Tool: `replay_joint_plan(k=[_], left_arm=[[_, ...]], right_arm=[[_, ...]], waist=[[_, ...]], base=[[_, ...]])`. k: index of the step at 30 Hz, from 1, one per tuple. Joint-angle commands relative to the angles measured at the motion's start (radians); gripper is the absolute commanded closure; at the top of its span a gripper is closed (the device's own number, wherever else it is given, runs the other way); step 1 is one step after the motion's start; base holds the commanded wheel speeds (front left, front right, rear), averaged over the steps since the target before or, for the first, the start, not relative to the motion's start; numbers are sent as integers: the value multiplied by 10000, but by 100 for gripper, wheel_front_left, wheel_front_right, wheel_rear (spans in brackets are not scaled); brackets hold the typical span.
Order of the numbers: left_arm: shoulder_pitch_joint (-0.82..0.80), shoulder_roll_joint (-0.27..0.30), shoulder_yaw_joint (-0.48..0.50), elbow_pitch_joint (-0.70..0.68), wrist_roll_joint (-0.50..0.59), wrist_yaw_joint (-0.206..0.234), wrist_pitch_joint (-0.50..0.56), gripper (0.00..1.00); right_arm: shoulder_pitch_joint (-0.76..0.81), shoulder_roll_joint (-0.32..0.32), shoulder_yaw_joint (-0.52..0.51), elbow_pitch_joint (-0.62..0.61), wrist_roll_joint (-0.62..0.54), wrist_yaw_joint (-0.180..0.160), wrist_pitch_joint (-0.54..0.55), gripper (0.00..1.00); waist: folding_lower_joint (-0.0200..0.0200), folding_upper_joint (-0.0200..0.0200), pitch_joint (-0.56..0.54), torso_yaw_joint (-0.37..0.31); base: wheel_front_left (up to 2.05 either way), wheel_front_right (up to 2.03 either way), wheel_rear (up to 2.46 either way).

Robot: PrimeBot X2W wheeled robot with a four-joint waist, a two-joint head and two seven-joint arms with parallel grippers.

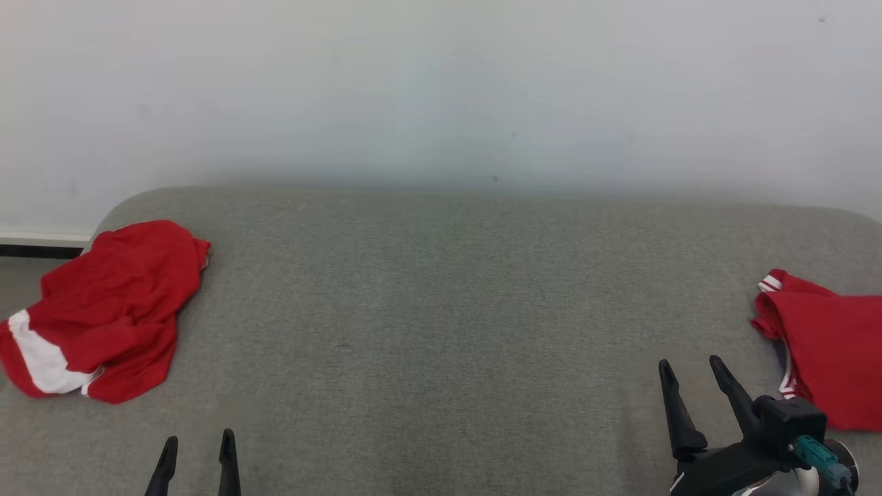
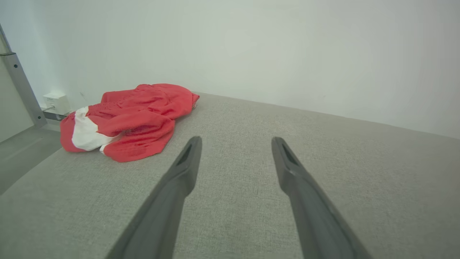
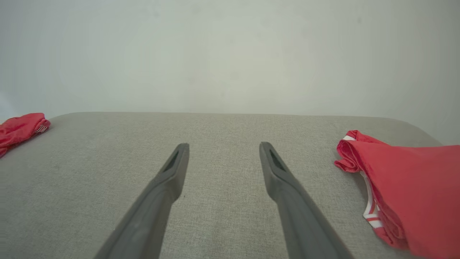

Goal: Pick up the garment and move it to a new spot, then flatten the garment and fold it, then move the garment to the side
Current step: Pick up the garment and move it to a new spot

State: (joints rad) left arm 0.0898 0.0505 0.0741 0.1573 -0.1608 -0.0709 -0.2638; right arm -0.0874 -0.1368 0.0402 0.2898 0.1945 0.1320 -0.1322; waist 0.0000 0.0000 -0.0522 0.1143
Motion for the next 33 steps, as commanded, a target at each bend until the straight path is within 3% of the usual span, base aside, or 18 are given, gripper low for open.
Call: replay_joint_plan(k=[1,18,33], left_arm=[[147,2,60,-42,68,-16,-4,0],[541,116,623,-235,225,-9,-4,0],[753,87,975,-468,80,71,-4,0]], right_arm=[[53,23,12,35,-3,-29,-41,0],[82,347,230,434,43,-29,-275,0],[-46,359,373,583,3,-29,-354,0]], waist=[[0,0,-42,605],[0,0,-222,3172],[0,0,-154,3652]], base=[[0,0,0],[0,0,0],[0,0,0]])
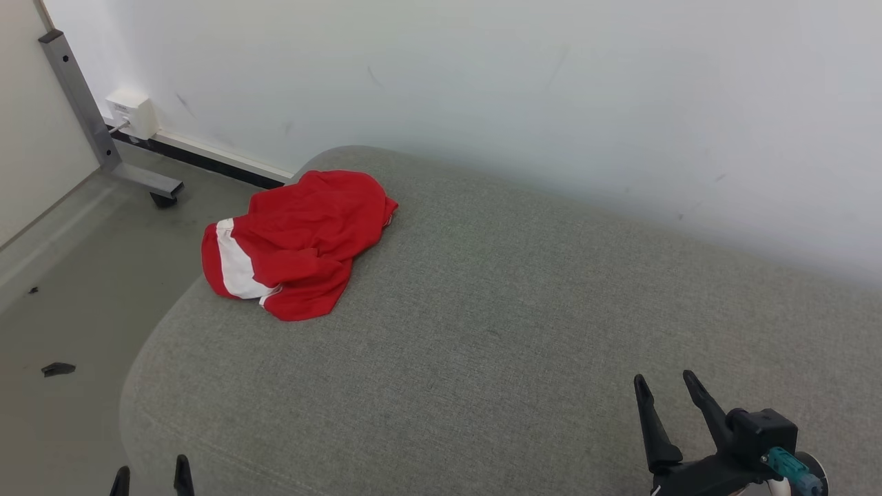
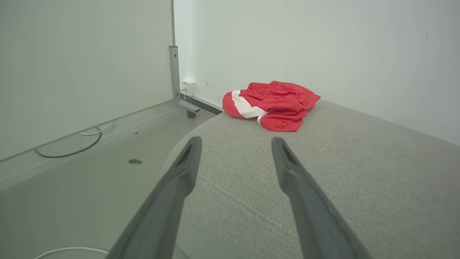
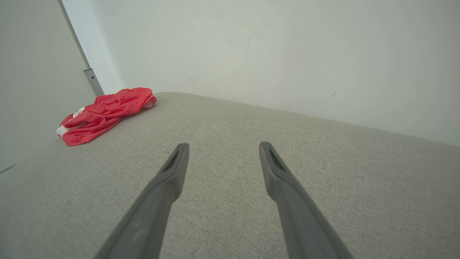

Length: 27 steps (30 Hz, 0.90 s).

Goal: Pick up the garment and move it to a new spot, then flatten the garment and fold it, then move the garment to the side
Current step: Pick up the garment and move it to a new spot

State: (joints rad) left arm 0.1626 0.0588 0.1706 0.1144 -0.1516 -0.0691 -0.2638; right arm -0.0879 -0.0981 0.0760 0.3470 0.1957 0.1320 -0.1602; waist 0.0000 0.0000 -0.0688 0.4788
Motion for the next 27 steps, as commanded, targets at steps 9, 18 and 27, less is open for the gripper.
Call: replay_joint_plan(k=[9,18,27], left_arm=[[-1677,271,-18,1048,-710,-181,524,0],[-5874,794,1075,3149,-2634,156,2433,0],[-9613,1708,2287,4733,-4635,724,4814,0]], right_arm=[[-426,-253,97,-524,-166,-29,208,0],[-2291,-825,998,-1588,-343,-29,802,0],[-3828,-1102,1609,-2774,-431,-29,978,0]], waist=[[0,0,1009,-350],[0,0,3776,-1863],[0,0,6568,-3267]], base=[[0,0,0],[0,0,0],[0,0,0]])
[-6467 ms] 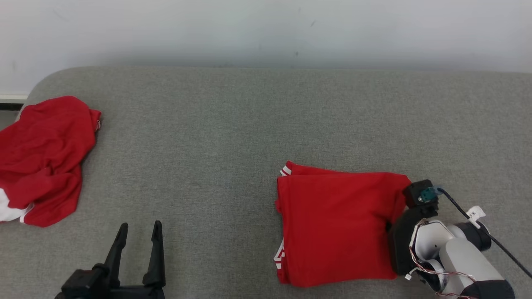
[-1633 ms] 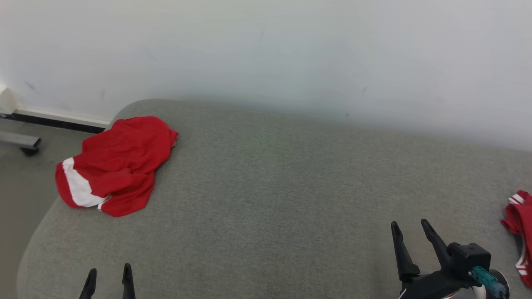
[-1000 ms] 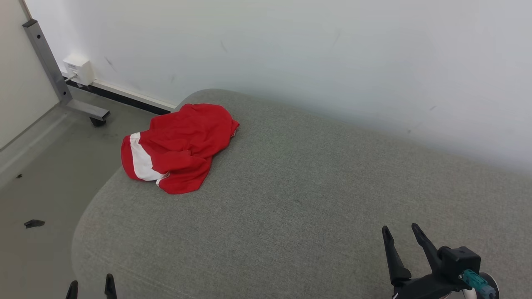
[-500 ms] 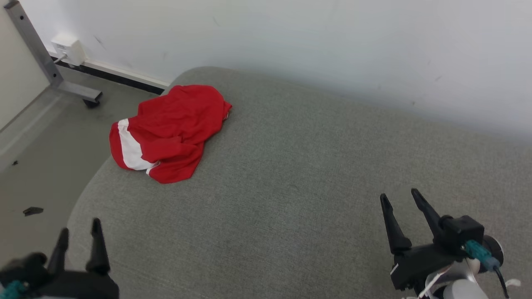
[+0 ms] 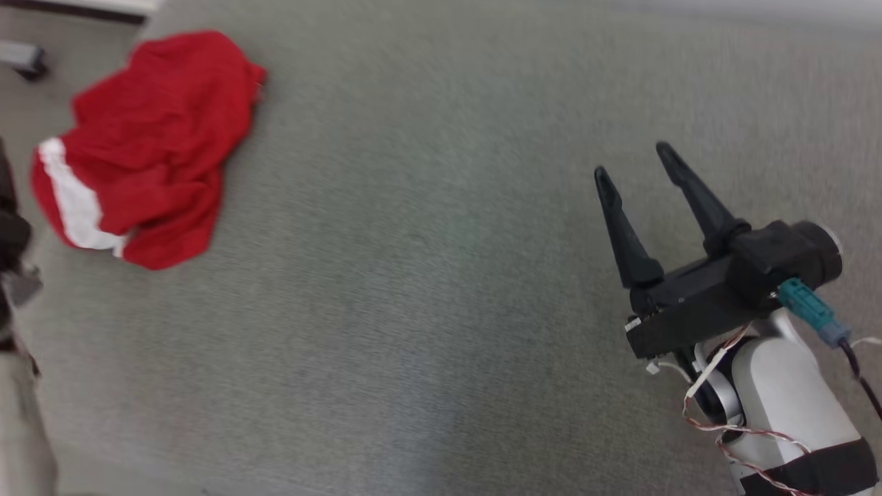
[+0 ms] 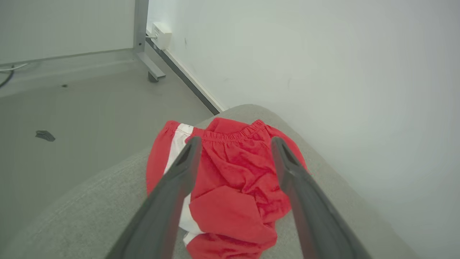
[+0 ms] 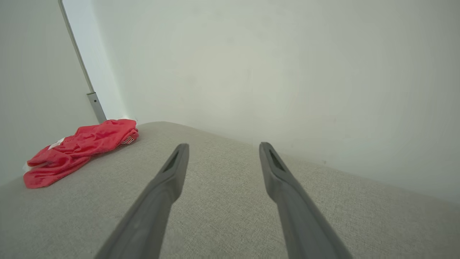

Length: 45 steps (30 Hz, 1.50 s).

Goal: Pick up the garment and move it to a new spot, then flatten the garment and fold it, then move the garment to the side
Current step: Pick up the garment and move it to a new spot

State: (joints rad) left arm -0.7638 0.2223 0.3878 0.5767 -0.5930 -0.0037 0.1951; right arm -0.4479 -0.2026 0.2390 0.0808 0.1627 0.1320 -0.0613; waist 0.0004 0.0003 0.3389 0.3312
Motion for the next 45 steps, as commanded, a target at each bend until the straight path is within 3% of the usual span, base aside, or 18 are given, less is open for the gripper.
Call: replay_joint_plan(k=[1,4,11,17,20,21,22,23,29,38,45], left_arm=[[-659,196,268,118,-420,227,532,0],[-1182,388,499,43,-734,486,1002,0],[-1843,950,1055,-500,-1369,1666,2724,0],[-1385,1391,851,-930,-708,2707,3301,0],[-1022,1509,757,-925,-467,2941,3531,0],[-872,1517,701,-922,-379,2971,3520,53],[-729,1514,680,-894,-373,3006,3548,91],[-628,1512,653,-851,-398,2985,3712,100],[-214,1633,763,-665,-582,2586,3570,100],[-748,2721,456,-356,-479,908,2939,100],[-1481,2769,-589,-673,-387,-120,3279,100]], right_arm=[[-328,-48,15,-297,-112,-29,21,0],[-450,-42,4,-610,-195,-29,34,0],[-784,80,361,-1078,-225,-29,-88,0],[-622,216,357,-891,-146,-29,-270,0],[-486,227,312,-722,-105,-29,-325,0],[-439,231,289,-704,-100,-29,-332,0],[-393,240,276,-681,-98,-29,-367,0],[-353,239,267,-666,-75,-29,-382,0],[-128,310,150,-499,-28,-29,-521,0],[235,670,275,248,246,-29,-947,0],[821,864,324,999,516,-29,-1203,0]], waist=[[-4,-3,2767,-1924],[-4,-3,3235,-2114],[-4,-3,4204,-2747],[-4,-3,4155,-3044],[-4,-3,3969,-3140],[-4,-3,3909,-3157],[-4,-3,3821,-3174],[-4,-3,3750,-3182],[-4,-3,3054,-3121],[-4,-3,922,-3075],[-4,-3,-1184,-3477]], base=[[0,0,0],[0,0,0],[0,0,0],[0,0,0],[0,0,0],[0,0,0],[0,0,0],[0,0,0],[0,0,0],[0,0,0],[0,0,0]])
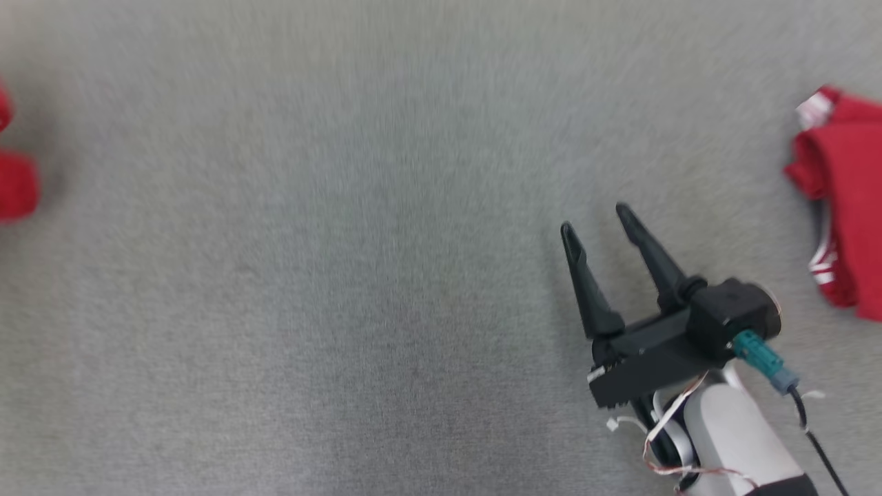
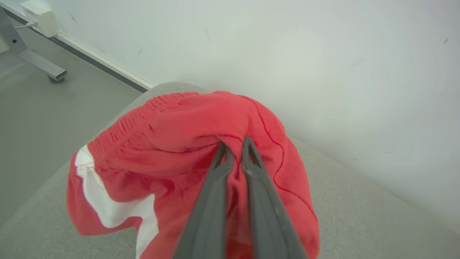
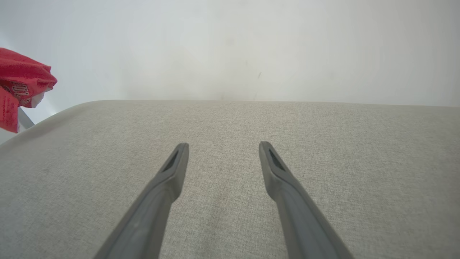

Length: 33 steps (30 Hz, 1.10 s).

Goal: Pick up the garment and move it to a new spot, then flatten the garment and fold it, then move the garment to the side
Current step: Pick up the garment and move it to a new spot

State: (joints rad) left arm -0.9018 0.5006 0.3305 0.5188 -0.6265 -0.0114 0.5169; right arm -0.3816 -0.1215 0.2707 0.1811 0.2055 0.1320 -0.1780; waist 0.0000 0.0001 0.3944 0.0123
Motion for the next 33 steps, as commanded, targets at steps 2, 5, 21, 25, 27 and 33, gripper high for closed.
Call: replay_joint_plan(k=[2,5,21,25,27,33], left_arm=[[-322,-307,-421,-393,-68,-230,245,100],[-392,-719,-838,-864,-127,-290,586,100],[1997,-3496,-3831,-4805,-11,59,2415,100],[2876,-3306,-4377,-4449,716,-82,1968,100],[3491,-3368,-4586,-3844,1066,-169,1249,100],[4201,-3855,-4889,-2409,1589,-162,-792,66]], right_arm=[[356,59,30,163,117,-29,-41,0],[529,84,8,235,164,-29,-22,0],[964,313,118,-117,244,-29,263,0],[904,320,36,-208,196,-29,261,0],[895,333,-86,-207,182,-29,222,0],[1000,267,-336,-182,92,-27,219,0]], waist=[[0,-1,-2258,-453],[0,-1,-2690,-649],[0,-1,-2959,-3091],[0,-1,-2642,-3639],[0,-1,-2479,-3870],[0,-1,-2341,-3791]], base=[[0,0,0],[0,0,0],[0,0,0],[0,0,0],[0,0,0],[0,0,0]])
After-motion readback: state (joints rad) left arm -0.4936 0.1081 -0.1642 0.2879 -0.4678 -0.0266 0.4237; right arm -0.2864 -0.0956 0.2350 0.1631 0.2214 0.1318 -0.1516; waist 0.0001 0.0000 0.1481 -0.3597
